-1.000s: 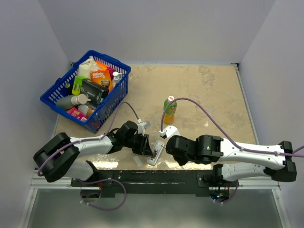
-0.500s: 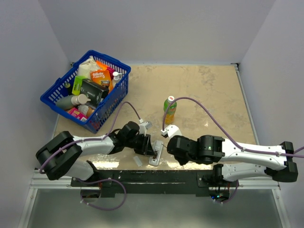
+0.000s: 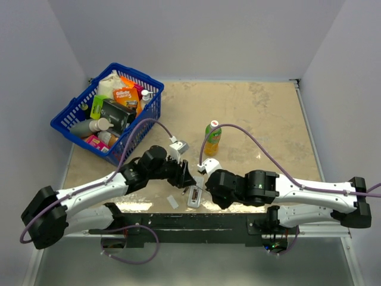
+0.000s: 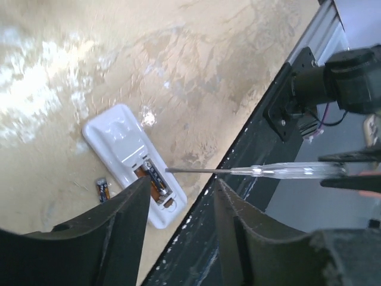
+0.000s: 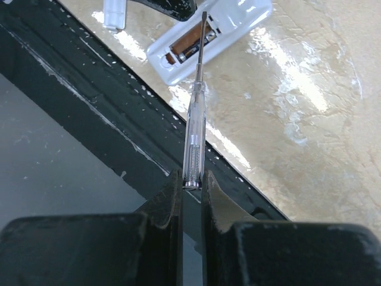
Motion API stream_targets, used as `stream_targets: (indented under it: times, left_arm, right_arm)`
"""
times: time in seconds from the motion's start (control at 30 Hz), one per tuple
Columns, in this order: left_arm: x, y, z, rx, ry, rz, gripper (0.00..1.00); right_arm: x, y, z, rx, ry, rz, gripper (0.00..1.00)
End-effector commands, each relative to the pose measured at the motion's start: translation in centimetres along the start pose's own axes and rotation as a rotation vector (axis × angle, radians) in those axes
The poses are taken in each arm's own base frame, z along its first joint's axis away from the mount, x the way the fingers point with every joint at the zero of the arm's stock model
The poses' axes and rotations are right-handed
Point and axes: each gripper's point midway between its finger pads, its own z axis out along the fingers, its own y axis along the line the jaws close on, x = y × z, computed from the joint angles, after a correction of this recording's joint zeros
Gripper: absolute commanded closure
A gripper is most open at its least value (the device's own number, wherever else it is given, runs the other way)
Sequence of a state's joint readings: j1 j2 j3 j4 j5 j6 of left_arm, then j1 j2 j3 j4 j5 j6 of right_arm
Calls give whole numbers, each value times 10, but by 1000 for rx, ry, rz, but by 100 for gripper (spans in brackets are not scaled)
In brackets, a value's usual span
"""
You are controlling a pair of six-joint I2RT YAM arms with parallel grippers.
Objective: Unload the batteries from the remote control
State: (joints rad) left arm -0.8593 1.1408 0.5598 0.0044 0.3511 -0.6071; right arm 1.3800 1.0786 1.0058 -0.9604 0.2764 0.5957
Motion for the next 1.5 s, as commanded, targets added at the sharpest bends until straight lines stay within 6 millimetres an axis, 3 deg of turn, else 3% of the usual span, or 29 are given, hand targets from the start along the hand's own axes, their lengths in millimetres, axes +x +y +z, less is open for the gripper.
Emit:
stream_targets:
  times: [0.0, 0.07, 0.13, 0.27, 0.33, 0.53, 0.73, 0.9, 1.1, 1.13, 1.2, 1.27, 1.3, 1.4, 1.43, 1.47]
  left_arm:
    - [-23, -21, -24, 90, -93, 311, 46]
    - [-28, -47, -40, 234, -170, 504, 46]
    - [-29, -55, -52, 280, -229, 630, 47]
    - [-13, -94, -78, 518, -253, 820, 44]
    - [-15, -100, -83, 550, -262, 908, 44]
    - [11, -105, -86, 683, -82, 955, 43]
    - [8, -102, -79, 669, -54, 949, 43]
    - [5, -97, -66, 653, -17, 896, 46]
    - [11, -98, -64, 689, 25, 863, 72]
    - [9, -97, -63, 672, 25, 864, 86]
    - [4, -96, -63, 644, 17, 877, 100]
    - [-2, -92, -60, 600, -6, 882, 100]
    - [-4, -91, -59, 578, -17, 865, 100]
    - [-17, -85, -55, 497, -63, 845, 100]
    - [-22, -82, -53, 455, -81, 837, 100]
    - [-27, -81, -55, 431, -107, 831, 100]
  right_arm:
    - [-18, 21, -4, -102, -53, -16, 100]
    - [-23, 26, -7, -138, -82, -40, 100]
    - [-28, 28, -14, -172, -117, -50, 100]
    - [-34, 40, -21, -276, -194, -86, 100]
    - [-36, 41, -23, -291, -216, -126, 100]
    - [-44, 43, -32, -331, -290, -206, 100]
    - [-45, 51, -37, -392, -323, -265, 100]
    - [-41, 58, -30, -411, -292, -300, 100]
    - [-56, 56, -36, -384, -338, -286, 100]
    - [-58, 55, -36, -381, -350, -280, 100]
    - [-62, 51, -36, -355, -373, -245, 100]
    - [-67, 49, -35, -334, -393, -189, 94]
    - [-68, 50, -35, -333, -386, -128, 79]
    - [-76, 53, -34, -348, -413, 63, 69]
    - [-88, 65, -40, -420, -465, 124, 44]
    - [-93, 71, -46, -474, -497, 180, 37]
